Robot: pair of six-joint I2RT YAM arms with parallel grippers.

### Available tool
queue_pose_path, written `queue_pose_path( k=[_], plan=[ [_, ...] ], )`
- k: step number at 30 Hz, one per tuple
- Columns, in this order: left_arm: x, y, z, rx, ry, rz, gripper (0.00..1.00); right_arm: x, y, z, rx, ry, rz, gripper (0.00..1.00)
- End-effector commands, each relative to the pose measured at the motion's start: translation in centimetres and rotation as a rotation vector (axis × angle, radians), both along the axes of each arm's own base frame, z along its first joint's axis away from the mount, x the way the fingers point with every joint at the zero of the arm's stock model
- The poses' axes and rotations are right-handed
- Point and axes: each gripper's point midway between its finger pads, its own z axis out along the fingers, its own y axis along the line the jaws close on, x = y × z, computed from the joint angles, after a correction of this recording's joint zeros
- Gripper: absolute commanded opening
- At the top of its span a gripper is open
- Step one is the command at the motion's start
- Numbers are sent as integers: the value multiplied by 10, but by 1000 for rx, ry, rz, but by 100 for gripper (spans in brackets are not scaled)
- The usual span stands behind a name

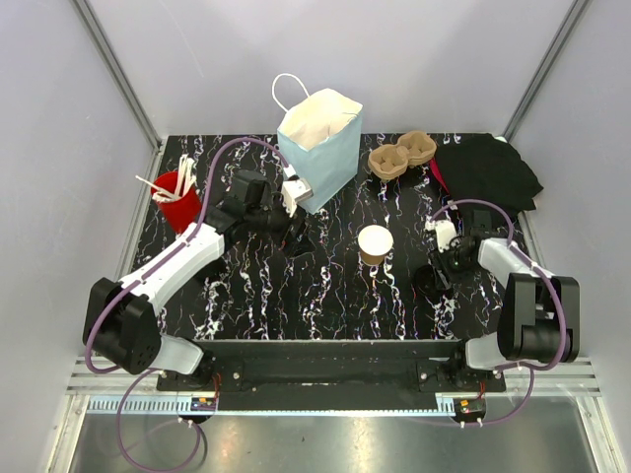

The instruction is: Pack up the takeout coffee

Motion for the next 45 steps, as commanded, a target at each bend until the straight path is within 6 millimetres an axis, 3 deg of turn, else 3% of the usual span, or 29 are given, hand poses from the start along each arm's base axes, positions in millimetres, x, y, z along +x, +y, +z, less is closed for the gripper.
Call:
queue_pose_path(
  k=[1,8,15,18,26,27,29,30,31,36,39,45],
  plan=[
    [2,-3,17,-51,-53,-12,99,17,1,3,19,-13,-1,42],
    [0,-4,17,-59,-46,-23,99,29,3,17,35,-50,-11,21],
    [-10,-12,20,-109,2,-70,99,44,2,52,29,-155,-27,14],
    [-19,-20,25,-168,59,-108,99,55,2,83,32,-236,-64,12],
    [-26,-49,57,-291,289,-189,99,111,3,227,-21,-641,-100,6],
    [-20,-53,67,-301,283,-190,99,116,20,238,-24,-672,-61,6],
    [-12,-60,88,-329,273,-181,99,130,26,266,-82,-766,-69,6],
    [-9,-63,92,-340,277,-180,99,133,44,273,-78,-793,-35,6],
    [-8,-67,97,-354,276,-181,99,139,46,289,-86,-847,-59,6],
    [-5,-80,134,-509,208,-184,99,154,81,323,-30,-952,-82,5],
    [3,-84,147,-578,189,-154,99,150,107,335,54,-962,-73,4],
    [16,-88,149,-661,200,-96,99,137,154,336,171,-935,-45,4]
  ],
)
